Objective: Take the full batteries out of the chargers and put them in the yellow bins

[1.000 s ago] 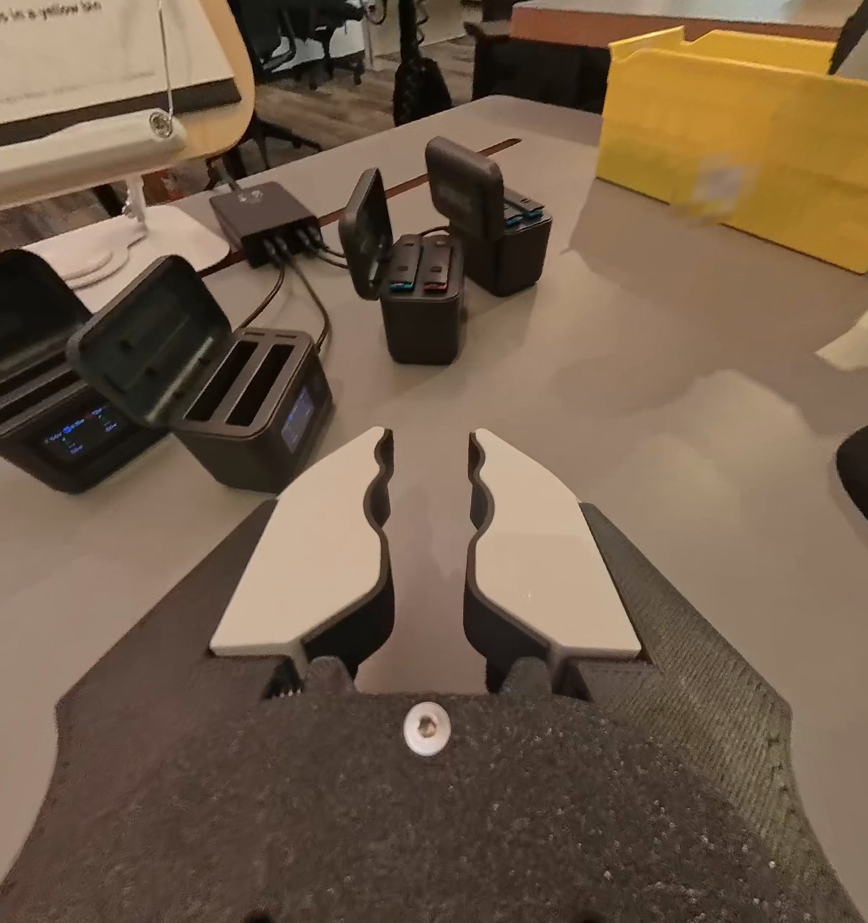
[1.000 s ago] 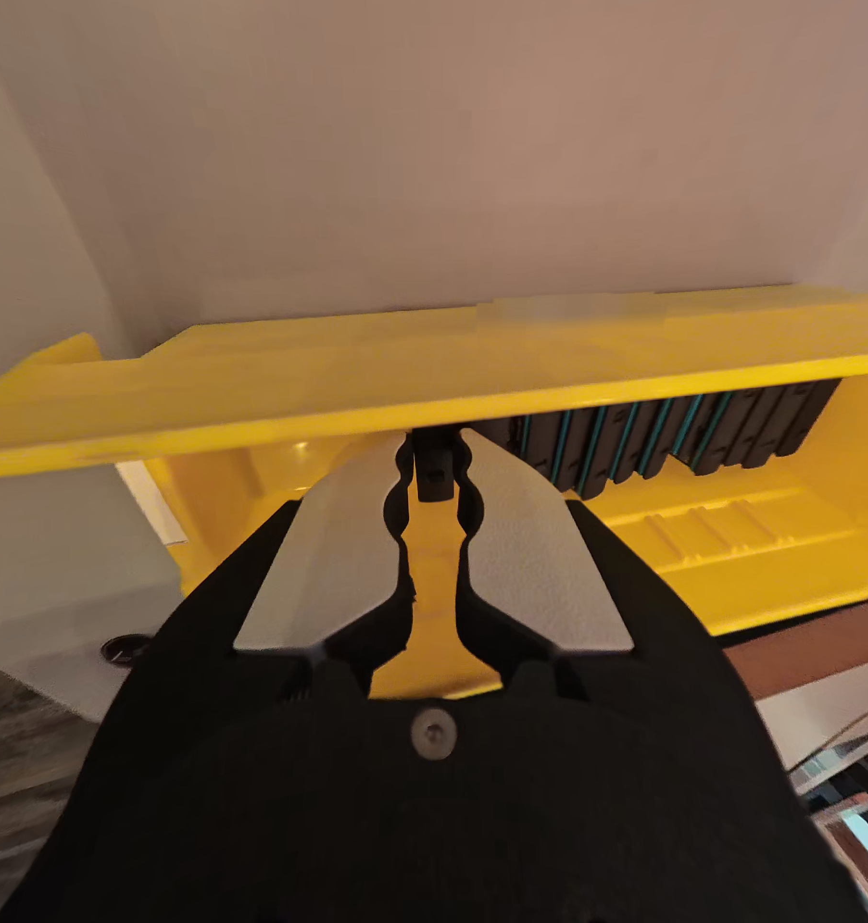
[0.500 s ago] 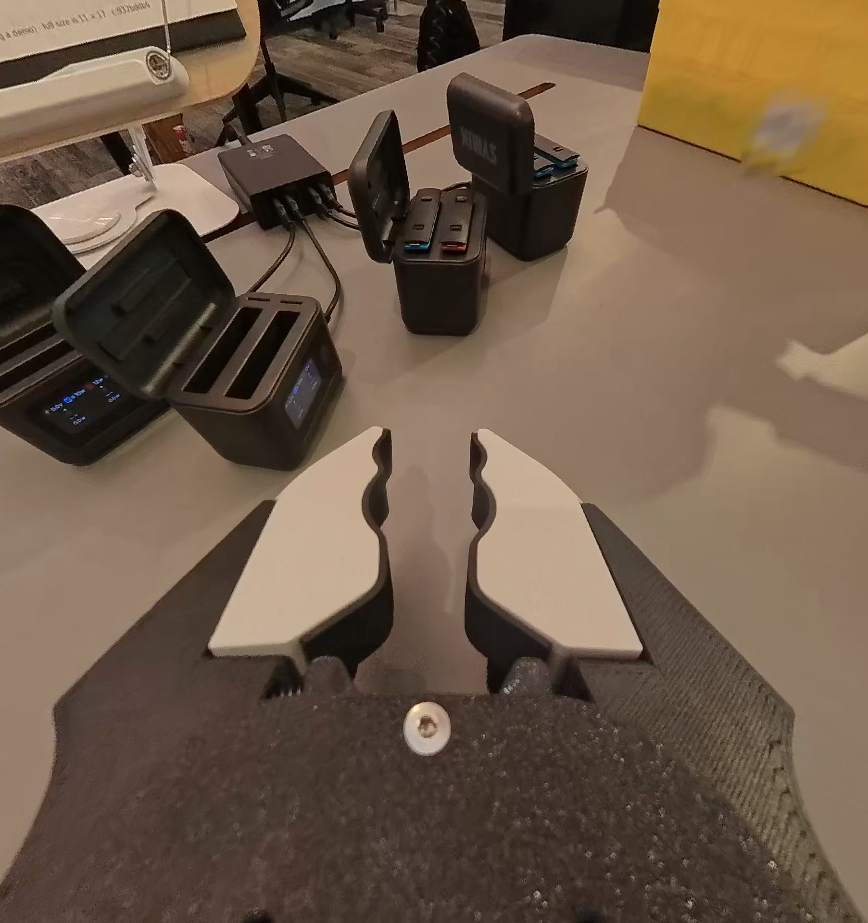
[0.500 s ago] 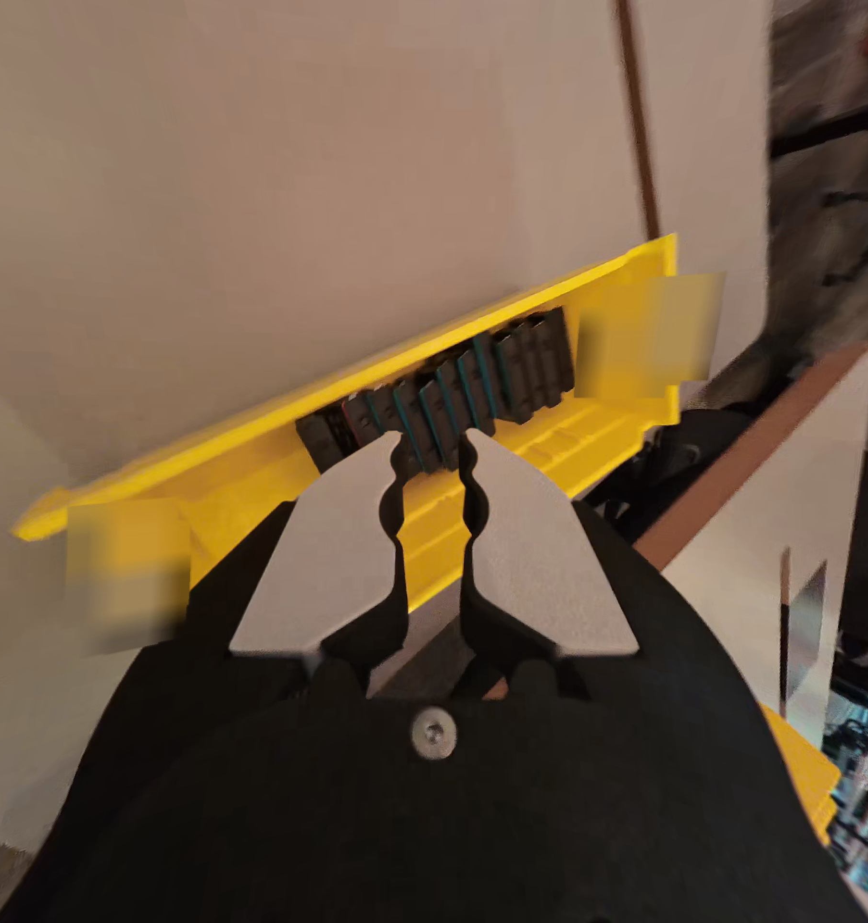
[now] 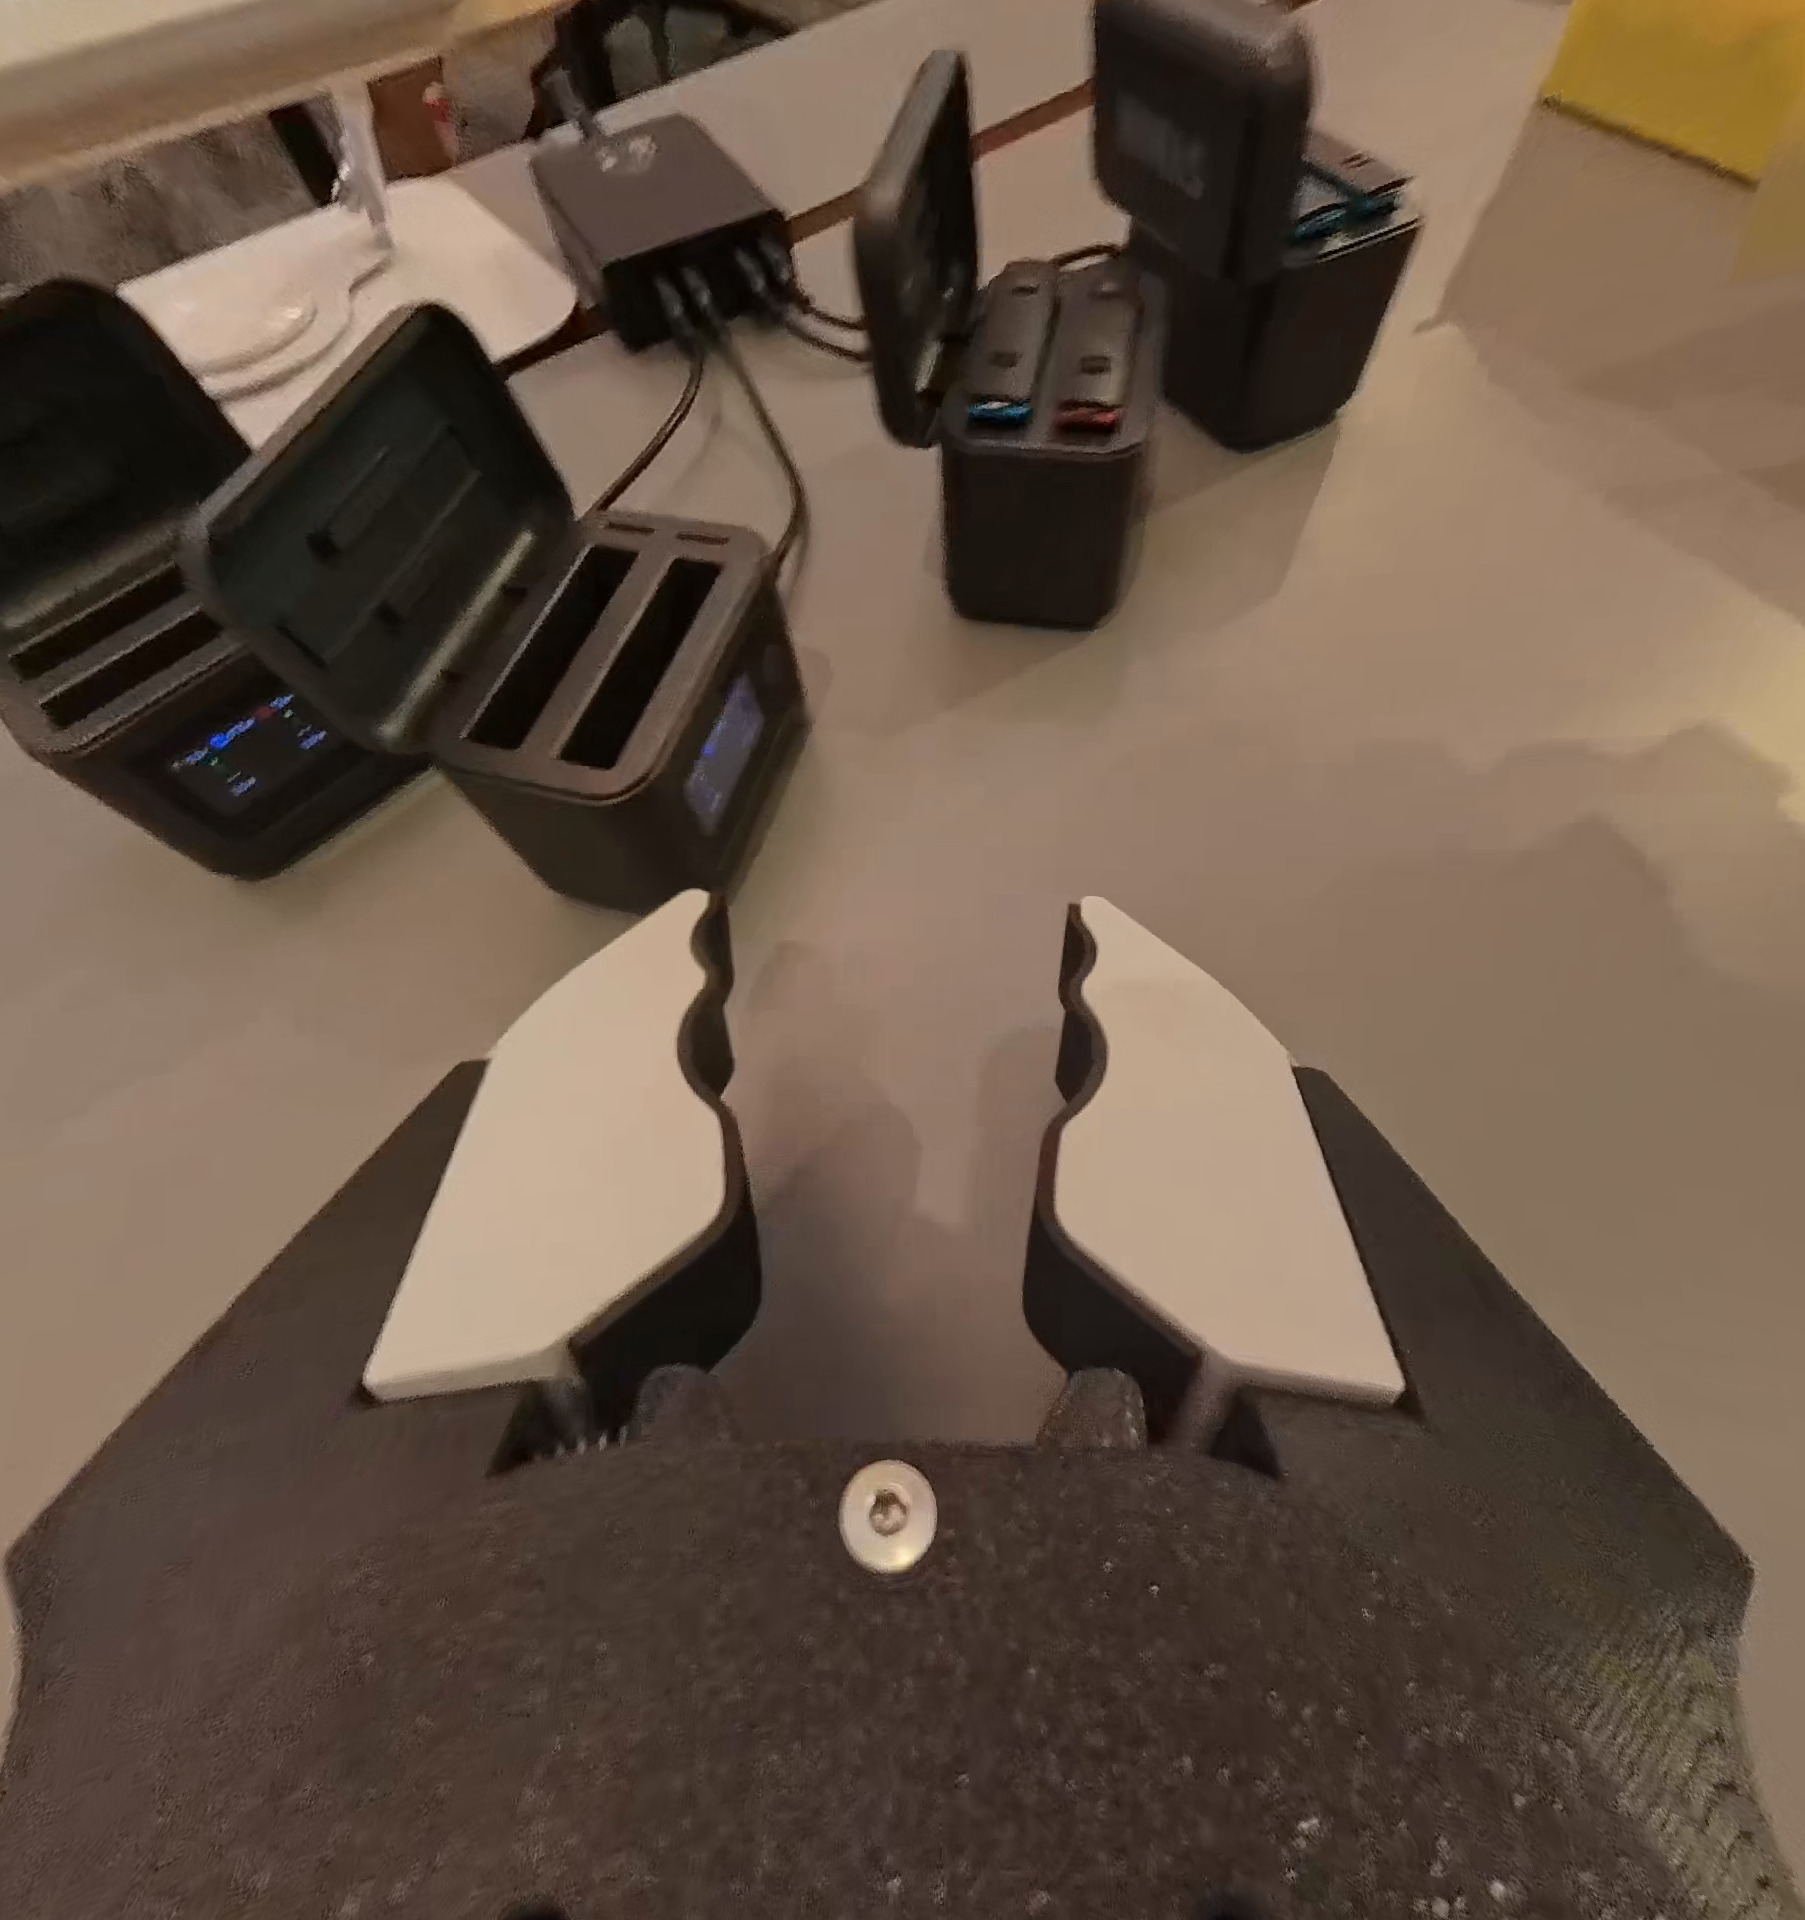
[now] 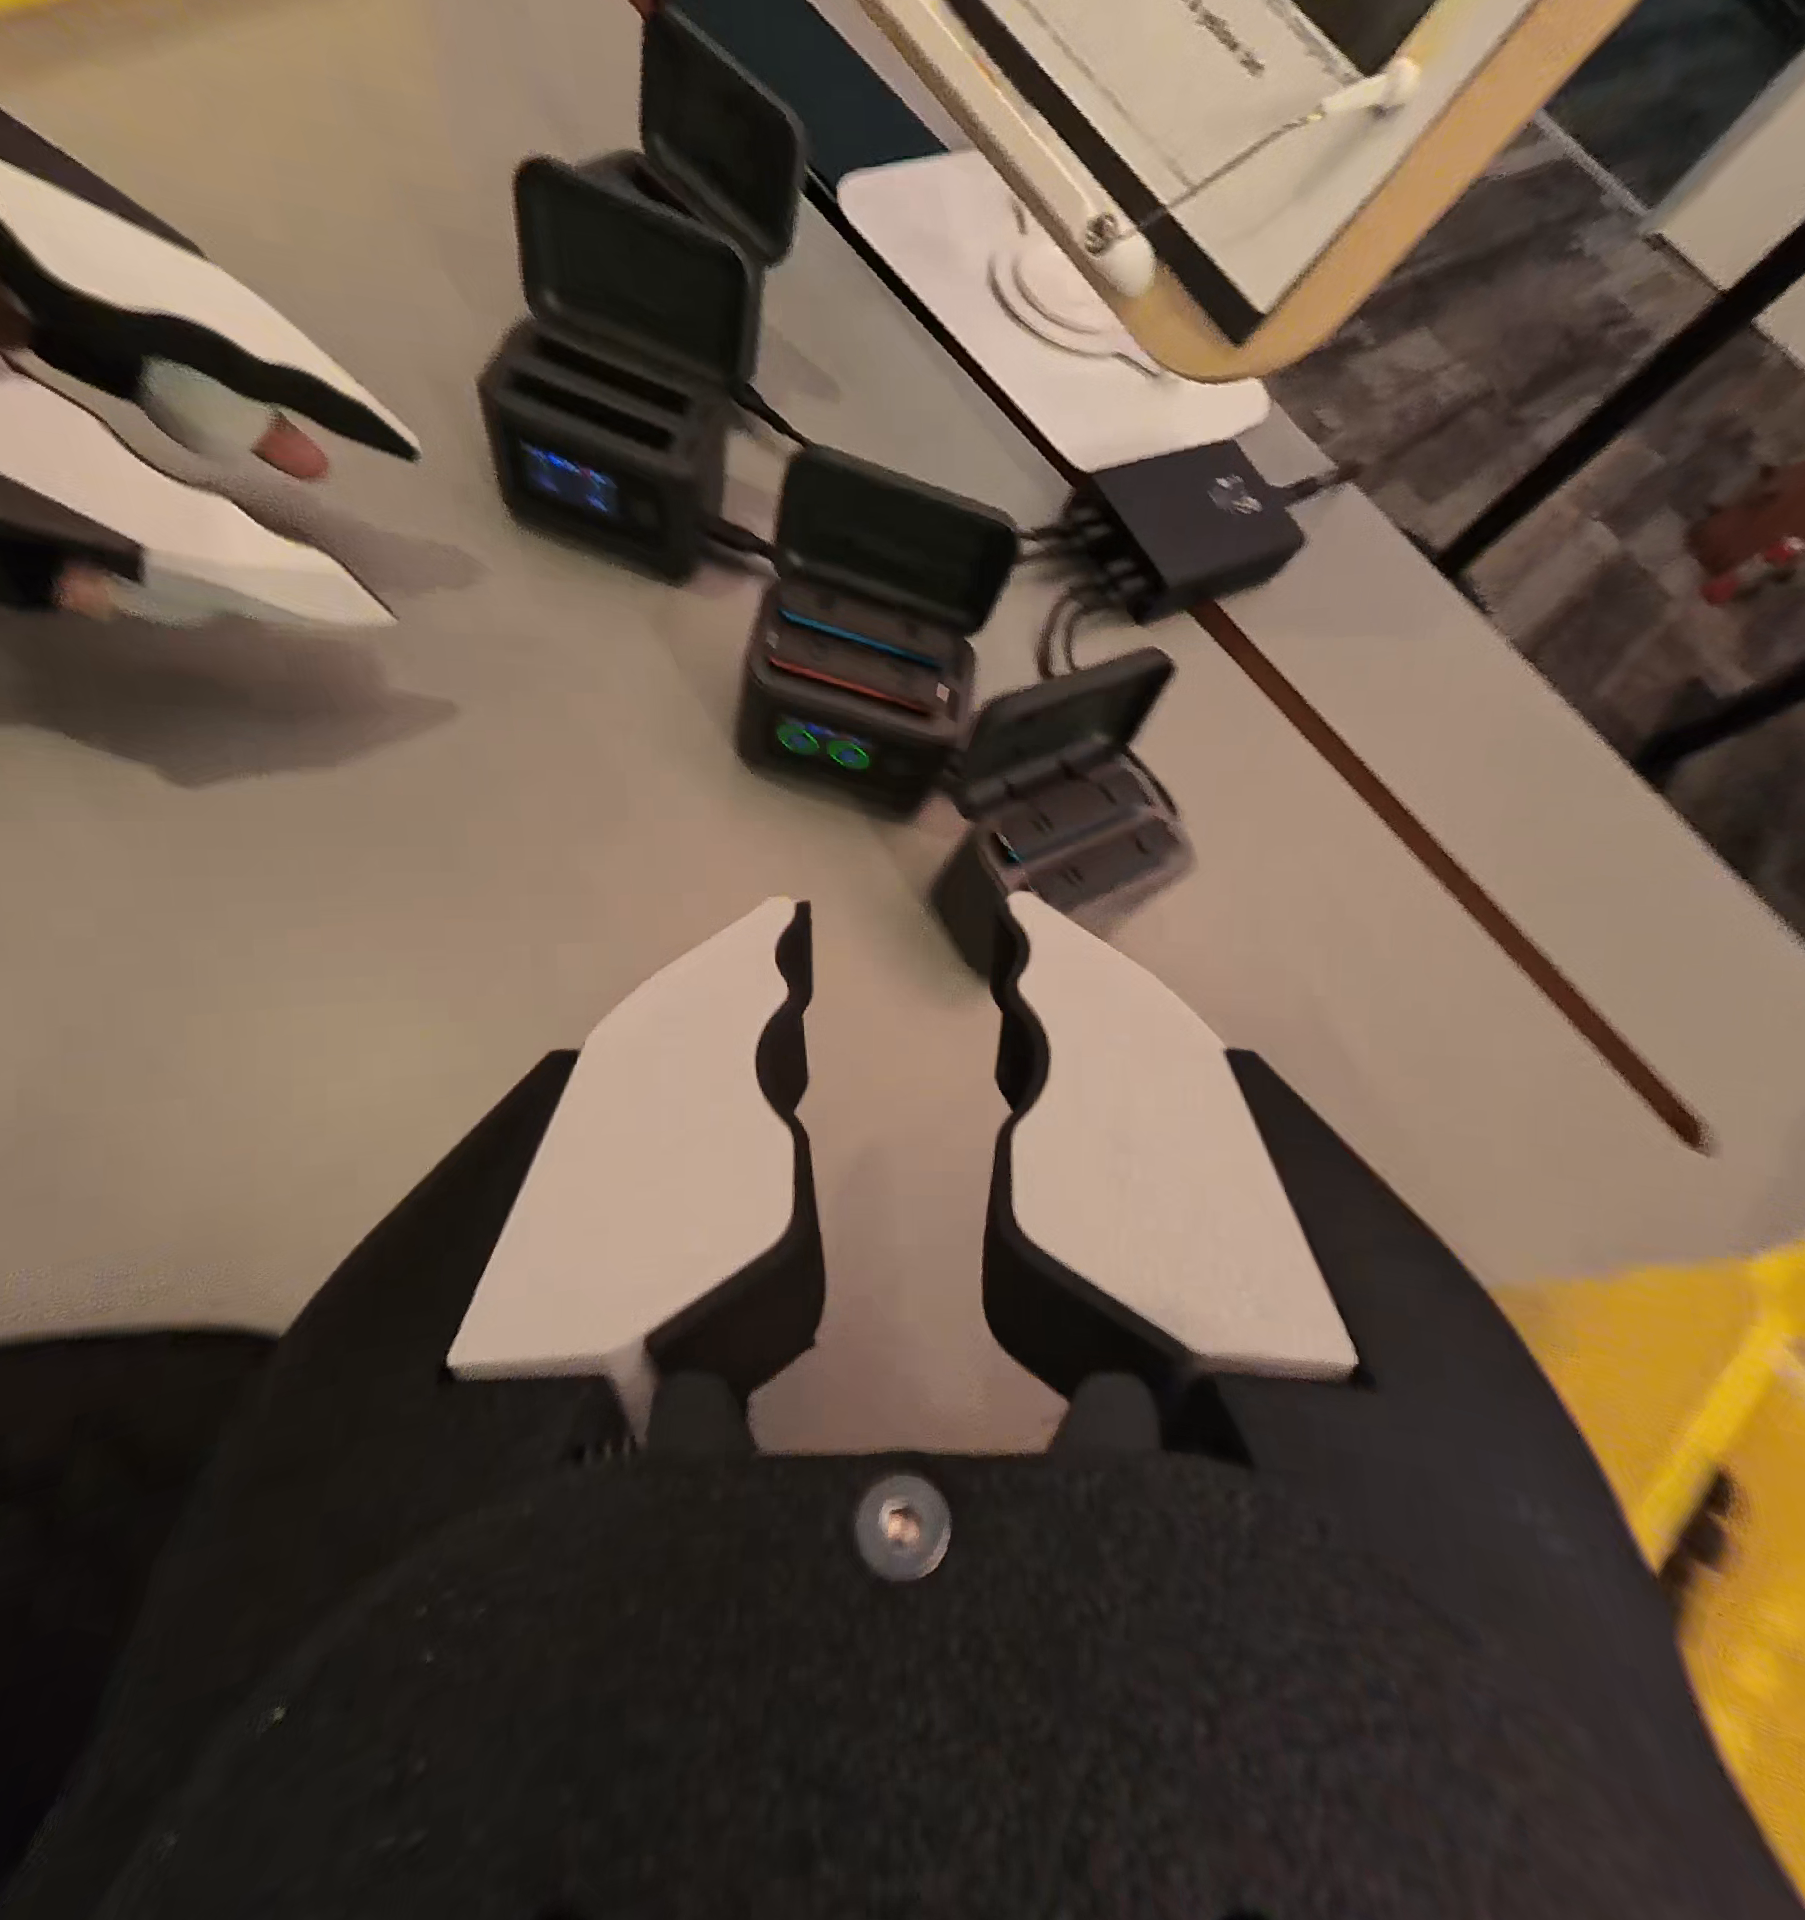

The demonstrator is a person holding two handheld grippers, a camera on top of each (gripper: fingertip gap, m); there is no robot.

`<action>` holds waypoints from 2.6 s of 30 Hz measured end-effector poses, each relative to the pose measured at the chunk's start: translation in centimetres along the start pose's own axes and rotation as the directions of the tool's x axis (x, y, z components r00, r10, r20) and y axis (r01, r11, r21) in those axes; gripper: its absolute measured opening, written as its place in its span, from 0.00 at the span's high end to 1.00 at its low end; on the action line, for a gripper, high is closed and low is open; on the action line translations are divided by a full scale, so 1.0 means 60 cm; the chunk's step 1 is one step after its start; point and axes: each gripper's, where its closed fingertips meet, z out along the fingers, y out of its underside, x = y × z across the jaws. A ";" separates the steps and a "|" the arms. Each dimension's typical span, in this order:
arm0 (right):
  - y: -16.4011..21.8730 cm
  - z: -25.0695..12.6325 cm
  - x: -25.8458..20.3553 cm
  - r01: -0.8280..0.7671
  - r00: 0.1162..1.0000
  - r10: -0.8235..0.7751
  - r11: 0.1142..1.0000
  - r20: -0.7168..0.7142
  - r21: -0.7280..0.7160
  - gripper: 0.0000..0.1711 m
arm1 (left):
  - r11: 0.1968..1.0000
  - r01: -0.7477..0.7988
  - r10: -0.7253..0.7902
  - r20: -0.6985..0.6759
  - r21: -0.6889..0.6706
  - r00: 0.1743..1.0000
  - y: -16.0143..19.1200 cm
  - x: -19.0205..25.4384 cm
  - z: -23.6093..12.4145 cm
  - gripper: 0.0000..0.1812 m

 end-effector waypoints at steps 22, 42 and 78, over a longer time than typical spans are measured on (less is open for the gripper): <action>0.005 0.057 -0.010 -0.267 0.963 0.253 0.934 0.090 0.237 0.84 | 0.990 0.052 -0.048 0.032 -0.130 0.998 -0.001 -0.176 0.095 0.66; 0.012 0.059 -0.011 -0.259 0.966 0.251 0.939 0.062 0.225 0.84 | 0.992 -0.126 0.124 -0.134 -0.005 0.983 -0.082 0.018 0.121 0.54; -0.057 0.221 -0.050 0.461 0.870 -0.450 0.887 0.200 -0.011 0.77 | 0.989 -0.147 0.126 -0.389 -0.024 0.912 -0.066 -0.024 0.155 0.72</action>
